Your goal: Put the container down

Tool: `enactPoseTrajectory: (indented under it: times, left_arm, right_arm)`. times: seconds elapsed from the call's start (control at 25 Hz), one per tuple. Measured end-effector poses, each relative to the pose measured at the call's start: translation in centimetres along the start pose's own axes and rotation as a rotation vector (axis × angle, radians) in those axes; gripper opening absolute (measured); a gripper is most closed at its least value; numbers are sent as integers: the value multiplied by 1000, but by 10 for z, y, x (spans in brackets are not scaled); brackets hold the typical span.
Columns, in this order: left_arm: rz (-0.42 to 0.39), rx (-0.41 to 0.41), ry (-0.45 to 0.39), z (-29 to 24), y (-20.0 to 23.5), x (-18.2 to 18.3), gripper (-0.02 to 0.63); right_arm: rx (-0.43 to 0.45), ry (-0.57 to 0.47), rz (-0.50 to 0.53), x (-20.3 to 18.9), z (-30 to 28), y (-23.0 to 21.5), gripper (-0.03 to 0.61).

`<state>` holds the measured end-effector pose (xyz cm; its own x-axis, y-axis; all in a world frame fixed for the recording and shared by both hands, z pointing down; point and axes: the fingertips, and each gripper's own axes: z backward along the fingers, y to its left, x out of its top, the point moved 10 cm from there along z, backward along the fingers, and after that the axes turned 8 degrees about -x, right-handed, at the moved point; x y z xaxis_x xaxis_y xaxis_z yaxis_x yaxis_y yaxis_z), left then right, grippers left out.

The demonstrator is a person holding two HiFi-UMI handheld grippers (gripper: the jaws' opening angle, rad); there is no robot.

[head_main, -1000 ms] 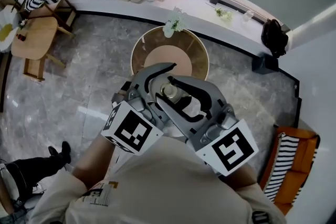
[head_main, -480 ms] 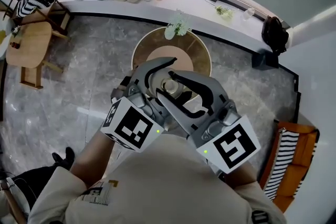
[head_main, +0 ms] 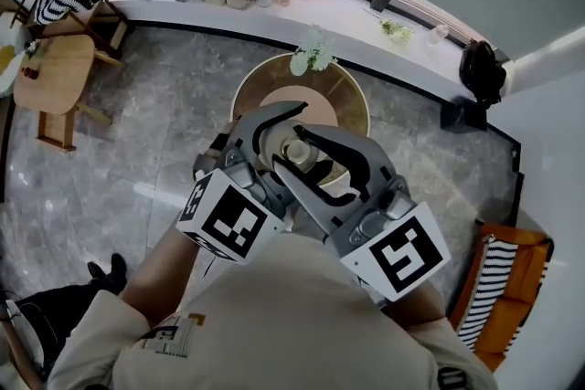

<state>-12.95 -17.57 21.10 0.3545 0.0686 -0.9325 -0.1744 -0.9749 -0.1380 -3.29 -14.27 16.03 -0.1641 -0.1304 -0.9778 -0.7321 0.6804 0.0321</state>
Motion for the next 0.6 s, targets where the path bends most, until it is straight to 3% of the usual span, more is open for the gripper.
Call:
enactPoseTrajectory:
  times: [0.28, 0.48, 0.6]
  left_arm:
    - [18, 20, -1, -20, 1, 10, 341]
    - [8, 49, 54, -69, 34, 9, 341]
    - [3, 49, 52, -76, 38, 10, 341]
  right_arm:
    - [31, -15, -4, -1, 11, -22, 138]
    - [34, -17, -37, -17, 2, -81, 140]
    - [19, -7, -9, -17, 2, -86, 140]
